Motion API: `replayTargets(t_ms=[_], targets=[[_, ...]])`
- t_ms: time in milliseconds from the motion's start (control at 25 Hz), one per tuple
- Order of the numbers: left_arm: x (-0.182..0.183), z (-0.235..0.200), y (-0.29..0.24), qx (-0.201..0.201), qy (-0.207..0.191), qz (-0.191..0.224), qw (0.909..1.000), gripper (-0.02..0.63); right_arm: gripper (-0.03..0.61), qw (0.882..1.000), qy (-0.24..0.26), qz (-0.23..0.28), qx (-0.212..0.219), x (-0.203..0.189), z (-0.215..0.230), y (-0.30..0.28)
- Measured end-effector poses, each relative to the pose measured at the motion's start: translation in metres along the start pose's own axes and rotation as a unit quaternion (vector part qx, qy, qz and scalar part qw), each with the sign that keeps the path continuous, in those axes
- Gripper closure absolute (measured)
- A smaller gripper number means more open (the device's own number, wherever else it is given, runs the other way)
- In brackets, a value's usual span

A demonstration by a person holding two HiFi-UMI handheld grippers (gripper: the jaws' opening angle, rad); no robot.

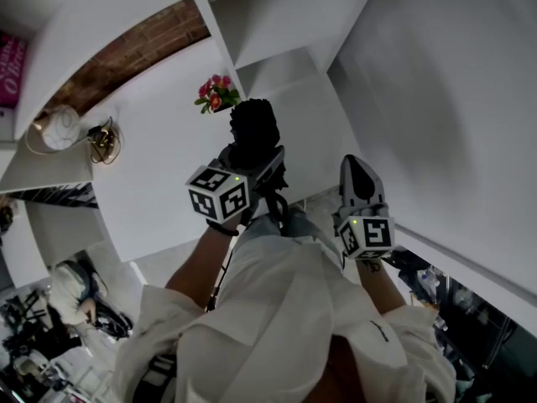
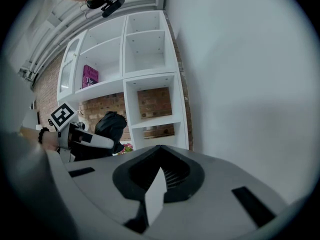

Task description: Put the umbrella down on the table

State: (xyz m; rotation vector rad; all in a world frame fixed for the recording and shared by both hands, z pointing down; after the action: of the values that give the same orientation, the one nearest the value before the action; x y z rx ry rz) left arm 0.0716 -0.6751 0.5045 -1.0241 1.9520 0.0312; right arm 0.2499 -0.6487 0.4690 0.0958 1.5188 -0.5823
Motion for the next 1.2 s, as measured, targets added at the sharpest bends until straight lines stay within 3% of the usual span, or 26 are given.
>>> replayTargets(t_ms=[280,600,1000,1200], targets=[[-0.039,-0.043,-0.048,0.033,0.042,-0.089,0.9946,0.341,0.560,0.999,-0.013,-0.031,0.006,-0.032,0.010,-0.024],[-0.073,-0.089,-0.095,0.085,0.054,-0.163,0.9814,0.339,0.560,0.998,-0.018,-0.054,0.023,-0.062,0.023,-0.057],[-0.112,-0.141,-0.124,0.168,0.114,-0.210,0.9563,0.334,0.560,0.996,-0.036,-0.075,0.039,-0.086,0.026,-0.077],[-0.122,-0.158,-0.134,0.200,0.126,-0.217,0.9471,0.330,0.560,0.995,-0.040,-0.079,0.044,-0.093,0.031,-0.083]])
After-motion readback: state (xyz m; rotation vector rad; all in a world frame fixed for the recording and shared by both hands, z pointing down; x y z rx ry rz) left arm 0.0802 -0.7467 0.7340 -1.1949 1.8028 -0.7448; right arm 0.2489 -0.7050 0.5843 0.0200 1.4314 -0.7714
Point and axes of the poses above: the fingertips, and each gripper's own axes: y backward along the fingers, z to its right, x out of its top, the point moved 2 cm from there along y, backward along the fingers, and after that the axes turned 3 degrees about y, right-handed, at the moved point
